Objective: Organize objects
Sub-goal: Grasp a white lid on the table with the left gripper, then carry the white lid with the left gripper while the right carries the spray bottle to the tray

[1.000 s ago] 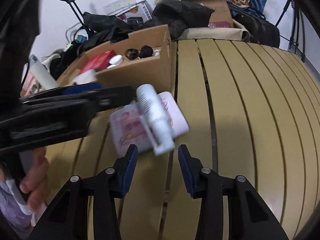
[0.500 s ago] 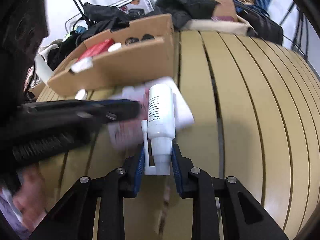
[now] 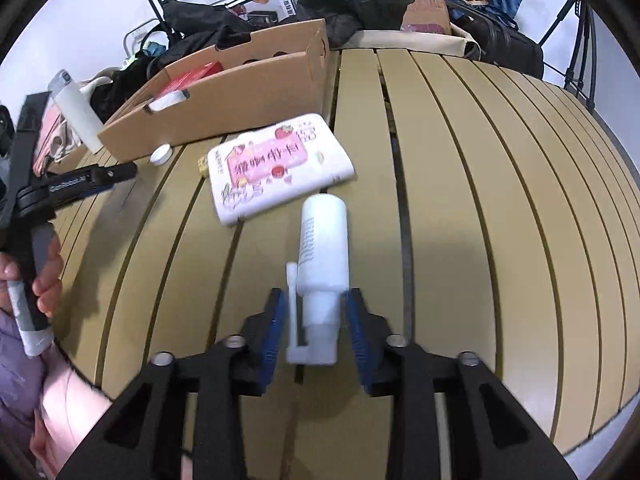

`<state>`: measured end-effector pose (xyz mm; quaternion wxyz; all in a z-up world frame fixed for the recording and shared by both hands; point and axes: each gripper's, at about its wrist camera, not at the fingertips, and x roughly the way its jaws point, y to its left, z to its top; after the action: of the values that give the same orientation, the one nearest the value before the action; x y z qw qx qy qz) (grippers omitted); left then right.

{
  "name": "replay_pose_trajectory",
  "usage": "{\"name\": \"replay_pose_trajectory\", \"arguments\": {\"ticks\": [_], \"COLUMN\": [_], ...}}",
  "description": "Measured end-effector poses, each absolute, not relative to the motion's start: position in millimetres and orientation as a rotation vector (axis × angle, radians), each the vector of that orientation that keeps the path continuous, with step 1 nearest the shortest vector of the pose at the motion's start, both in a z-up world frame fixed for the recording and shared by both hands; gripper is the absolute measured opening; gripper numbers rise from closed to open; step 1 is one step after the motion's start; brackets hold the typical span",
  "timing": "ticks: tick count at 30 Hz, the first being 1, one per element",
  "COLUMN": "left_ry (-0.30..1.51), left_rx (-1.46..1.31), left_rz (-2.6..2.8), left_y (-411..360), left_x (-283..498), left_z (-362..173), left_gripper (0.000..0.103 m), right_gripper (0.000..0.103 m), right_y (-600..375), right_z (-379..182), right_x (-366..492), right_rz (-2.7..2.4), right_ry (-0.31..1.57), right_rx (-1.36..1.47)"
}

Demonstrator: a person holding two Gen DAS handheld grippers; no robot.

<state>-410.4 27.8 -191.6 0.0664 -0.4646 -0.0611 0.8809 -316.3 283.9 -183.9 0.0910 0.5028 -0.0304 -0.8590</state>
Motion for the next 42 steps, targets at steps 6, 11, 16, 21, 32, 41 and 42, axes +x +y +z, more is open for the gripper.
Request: {"name": "replay_pose_trajectory", "arguments": {"ticks": [6, 11, 16, 21, 32, 41, 42], "left_ry": [0.048, 0.141, 0.076, -0.105, -0.106, -0.151, -0.149], "left_rx": [-1.366, -1.296, -1.261, -1.252, -1.268, -1.171, -1.150], "left_rz": [2.712, 2.657, 2.641, 2.671, 2.748, 2.680, 2.679], "left_y": [62, 69, 64, 37, 2, 13, 15], "left_x": [-426, -416, -387, -303, -177, -208, -223], "left_z": [-202, -199, -178, -124, -75, -44, -36], "left_gripper": [0.048, 0.025, 0.025, 0.025, 0.025, 0.025, 0.025], "right_gripper": [0.058, 0.031, 0.030, 0.030, 0.030, 0.030, 0.030], "right_y": [285, 291, 292, 301, 290, 277, 276], "right_z": [-187, -193, -191, -161, -94, -74, -69], "right_x": [-342, -350, -343, -303, -189, -207, -215], "right_rz": [-2.591, -2.637, -2.639, -2.635, -2.553, -2.597, -2.603], "right_ry": [-0.143, -0.161, -0.133, -0.140, -0.117, -0.073, -0.063], "right_rx": [1.487, 1.515, 1.541, 1.494, 1.354, 1.292, 1.273]}}
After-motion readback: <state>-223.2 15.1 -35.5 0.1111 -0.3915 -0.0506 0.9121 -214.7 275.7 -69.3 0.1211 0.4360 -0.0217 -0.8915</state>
